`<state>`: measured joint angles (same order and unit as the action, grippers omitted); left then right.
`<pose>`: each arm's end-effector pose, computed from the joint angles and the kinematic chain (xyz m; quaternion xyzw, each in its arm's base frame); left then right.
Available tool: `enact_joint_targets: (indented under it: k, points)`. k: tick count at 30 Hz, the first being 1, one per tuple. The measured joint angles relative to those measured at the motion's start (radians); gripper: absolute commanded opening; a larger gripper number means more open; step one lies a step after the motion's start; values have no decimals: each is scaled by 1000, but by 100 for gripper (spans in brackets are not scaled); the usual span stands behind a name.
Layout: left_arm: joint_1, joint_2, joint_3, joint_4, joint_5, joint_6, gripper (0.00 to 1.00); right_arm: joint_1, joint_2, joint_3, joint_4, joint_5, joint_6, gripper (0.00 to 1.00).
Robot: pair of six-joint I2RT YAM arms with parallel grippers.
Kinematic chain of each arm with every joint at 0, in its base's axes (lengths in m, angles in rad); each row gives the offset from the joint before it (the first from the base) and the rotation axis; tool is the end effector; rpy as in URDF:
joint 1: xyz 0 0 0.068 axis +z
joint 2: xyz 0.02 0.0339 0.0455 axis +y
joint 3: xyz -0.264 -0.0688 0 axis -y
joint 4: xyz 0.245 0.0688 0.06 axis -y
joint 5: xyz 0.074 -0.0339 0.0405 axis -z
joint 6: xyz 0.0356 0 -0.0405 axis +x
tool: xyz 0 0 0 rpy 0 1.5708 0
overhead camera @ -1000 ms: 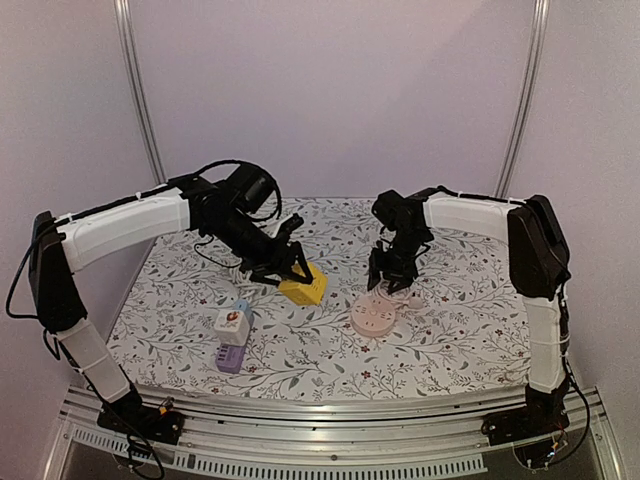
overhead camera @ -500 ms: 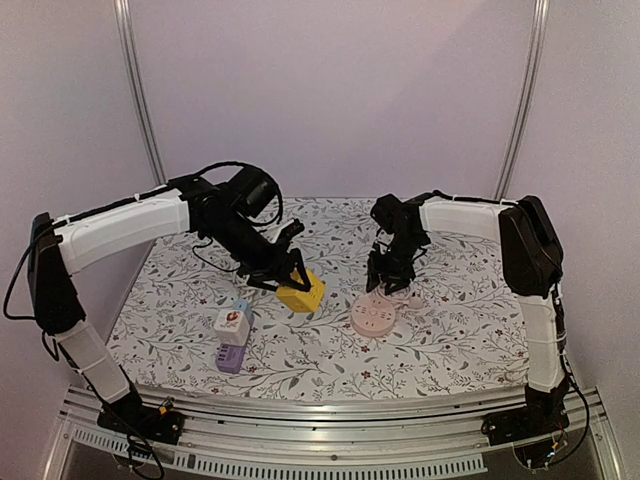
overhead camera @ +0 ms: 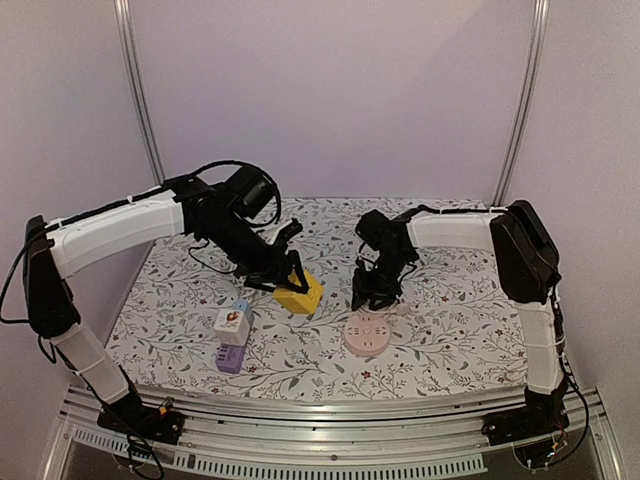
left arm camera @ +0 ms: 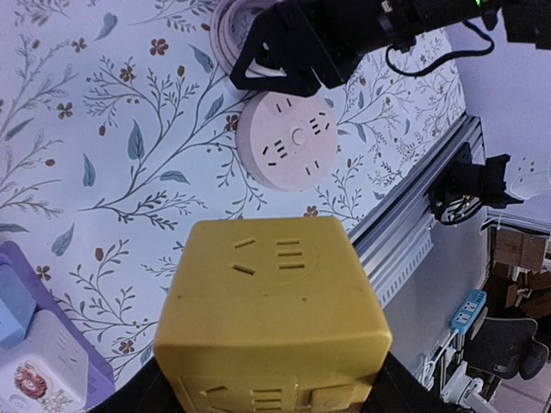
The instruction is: Insert the plug
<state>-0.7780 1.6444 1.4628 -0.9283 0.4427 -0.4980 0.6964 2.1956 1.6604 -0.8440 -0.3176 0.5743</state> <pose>0.2304 -0.2484 0.2965 0.1822 0.9335 -0.3044 0.0517 0.3276 0.2884 0.1484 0.0751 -0.9801 -0.1827 0.0174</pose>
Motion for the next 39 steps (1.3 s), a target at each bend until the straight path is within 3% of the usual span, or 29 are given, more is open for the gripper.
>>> enact_joint_targets:
  k: [8,17,27,39]
  points:
    - [-19,0,-7,-7,-9,-1,0,53,-40,-52,-34,61,77,40]
    - [-58,0,-7,-13,-13,-5,0,17,-85,-70,-143,170,123,43]
    - [-80,4,-6,-14,-35,-15,0,7,-182,-214,-149,171,172,43]
    - [-158,190,170,-48,-57,-33,0,7,-275,-312,-186,138,265,40]
